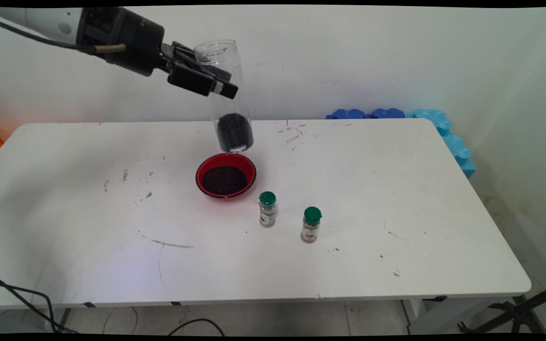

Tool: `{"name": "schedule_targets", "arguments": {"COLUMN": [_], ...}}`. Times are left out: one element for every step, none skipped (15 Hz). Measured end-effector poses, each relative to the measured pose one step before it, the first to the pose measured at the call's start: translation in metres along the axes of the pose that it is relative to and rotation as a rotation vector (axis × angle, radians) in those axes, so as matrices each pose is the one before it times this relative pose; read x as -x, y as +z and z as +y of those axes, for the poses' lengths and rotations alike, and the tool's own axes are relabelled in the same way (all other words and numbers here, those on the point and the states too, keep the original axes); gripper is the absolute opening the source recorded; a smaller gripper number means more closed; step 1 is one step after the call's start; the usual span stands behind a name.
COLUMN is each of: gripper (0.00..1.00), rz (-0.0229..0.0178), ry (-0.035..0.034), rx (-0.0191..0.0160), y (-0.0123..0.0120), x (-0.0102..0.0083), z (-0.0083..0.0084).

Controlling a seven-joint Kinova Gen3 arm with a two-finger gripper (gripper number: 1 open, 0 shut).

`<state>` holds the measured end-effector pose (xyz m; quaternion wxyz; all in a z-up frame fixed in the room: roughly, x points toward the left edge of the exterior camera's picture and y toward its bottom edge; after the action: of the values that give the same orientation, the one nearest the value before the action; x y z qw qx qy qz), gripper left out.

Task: Place the picked object on the table

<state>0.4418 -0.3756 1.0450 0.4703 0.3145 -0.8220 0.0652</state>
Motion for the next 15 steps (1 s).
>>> {"name": "schedule_targets", "arguments": {"gripper": [0.00,0.00,0.00,0.00,0.00,0.00,0.00,0.00,0.00,0.00,0.00,0.00,0.00,0.00,0.00], "rz": [-0.00119,-0.00148,-0.00267,-0.00266,-0.00378,-0.00457,-0.00417,-0.00562,-0.00579,-0.00464,-0.00353,-0.00638,-0.00652,-0.00808,-0.00457], "ry": [0.00194,0.00158,0.00105,0.00035,0.00040,0.00001,-0.00069,-0.00036,-0.00011,-0.00001,0.00060,0.00029,0.00056,0.00115,0.00059], "rx": [0.00283,0.00470,0.00571,0.00481,0.00542,0.00574,0.00499,0.00551,0.00540,0.00452,0.00266,0.00424,0.00287,0.00217,0.00074], "y": [-0.00093,-0.00112,-0.00106,-0.00101,-0.00116,-0.00097,-0.00087,-0.00069,-0.00045,-0.00014,0.00014,0.00055,0.00106,0.00198,0.00181], "x": [0.00069,0.00099,0.00159,0.00181,0.00262,0.00328,0.00335,0.00433,0.00492,0.00456,0.00317,0.00613,0.00575,0.00737,0.00522], "z": [0.00254,0.00343,0.00390,0.00345,0.00415,0.00427,0.00362,0.00420,0.00429,0.00343,0.00225,0.00358,0.00289,0.00305,0.00180]}}
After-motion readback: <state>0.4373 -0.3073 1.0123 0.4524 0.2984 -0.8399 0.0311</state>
